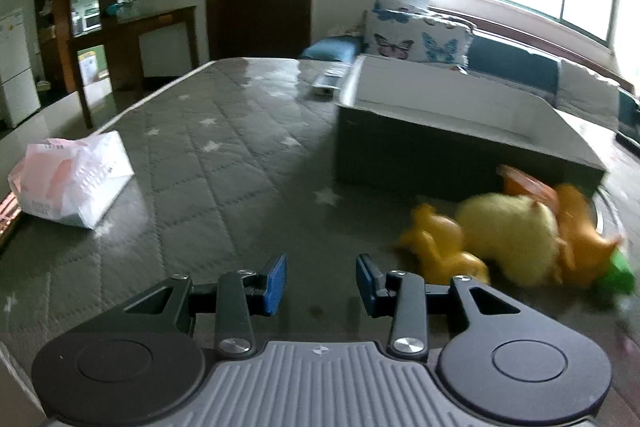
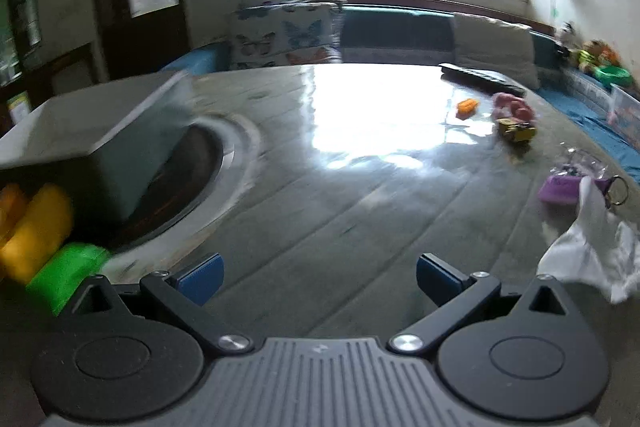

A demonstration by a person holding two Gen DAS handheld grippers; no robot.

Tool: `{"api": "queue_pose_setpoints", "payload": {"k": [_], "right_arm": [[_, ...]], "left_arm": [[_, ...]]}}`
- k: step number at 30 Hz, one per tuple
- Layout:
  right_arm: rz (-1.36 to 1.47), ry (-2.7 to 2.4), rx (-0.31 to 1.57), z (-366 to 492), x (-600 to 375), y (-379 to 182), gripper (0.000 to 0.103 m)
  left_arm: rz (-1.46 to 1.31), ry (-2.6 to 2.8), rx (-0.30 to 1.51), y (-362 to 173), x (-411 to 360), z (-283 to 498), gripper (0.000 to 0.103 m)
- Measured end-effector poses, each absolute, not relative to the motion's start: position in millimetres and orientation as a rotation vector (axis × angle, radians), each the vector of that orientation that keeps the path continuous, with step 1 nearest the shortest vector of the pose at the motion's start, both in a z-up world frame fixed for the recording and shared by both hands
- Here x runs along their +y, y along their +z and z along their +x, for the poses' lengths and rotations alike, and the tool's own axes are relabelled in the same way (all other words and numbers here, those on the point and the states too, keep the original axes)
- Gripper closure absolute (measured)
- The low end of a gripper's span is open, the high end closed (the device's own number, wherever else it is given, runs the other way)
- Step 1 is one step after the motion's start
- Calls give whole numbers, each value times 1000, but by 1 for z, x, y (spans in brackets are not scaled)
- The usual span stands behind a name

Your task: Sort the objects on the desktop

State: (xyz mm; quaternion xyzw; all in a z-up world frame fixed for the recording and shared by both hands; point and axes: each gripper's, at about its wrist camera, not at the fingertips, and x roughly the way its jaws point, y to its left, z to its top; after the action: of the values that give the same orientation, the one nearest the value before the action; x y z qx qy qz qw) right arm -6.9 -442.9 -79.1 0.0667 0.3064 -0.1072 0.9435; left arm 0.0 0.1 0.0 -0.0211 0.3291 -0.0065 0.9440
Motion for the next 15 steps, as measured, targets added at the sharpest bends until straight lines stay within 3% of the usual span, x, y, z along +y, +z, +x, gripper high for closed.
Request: {"api": "queue_pose_setpoints", "payload": {"k": [8, 15], "right_arm": [[153, -188, 635, -6, -417, -78, 0], [147, -147, 647, -25, -340, -79, 0]], "left_arm": [[-16, -15, 674, 0, -1, -2, 62], [49, -50, 689, -5, -61, -18, 62]]}}
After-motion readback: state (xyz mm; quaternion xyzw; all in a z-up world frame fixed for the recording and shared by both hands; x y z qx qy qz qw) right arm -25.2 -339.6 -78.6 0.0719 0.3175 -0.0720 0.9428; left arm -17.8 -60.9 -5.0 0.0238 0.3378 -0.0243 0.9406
